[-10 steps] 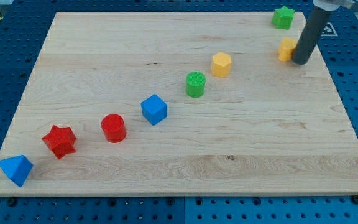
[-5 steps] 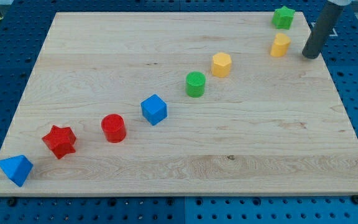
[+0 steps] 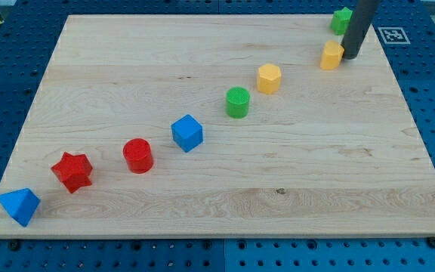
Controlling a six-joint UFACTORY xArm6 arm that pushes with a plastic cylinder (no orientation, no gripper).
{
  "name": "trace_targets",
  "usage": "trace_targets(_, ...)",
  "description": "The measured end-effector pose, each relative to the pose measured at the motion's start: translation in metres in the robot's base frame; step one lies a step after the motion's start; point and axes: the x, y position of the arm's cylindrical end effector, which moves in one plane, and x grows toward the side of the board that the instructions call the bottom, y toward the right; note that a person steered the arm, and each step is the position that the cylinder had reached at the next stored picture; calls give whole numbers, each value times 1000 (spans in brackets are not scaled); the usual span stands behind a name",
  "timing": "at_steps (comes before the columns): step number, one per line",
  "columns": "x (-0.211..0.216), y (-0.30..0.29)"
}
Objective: Push the yellow heart left a bit
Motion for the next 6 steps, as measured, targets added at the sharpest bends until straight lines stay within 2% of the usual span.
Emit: trace_targets(6,-1,11)
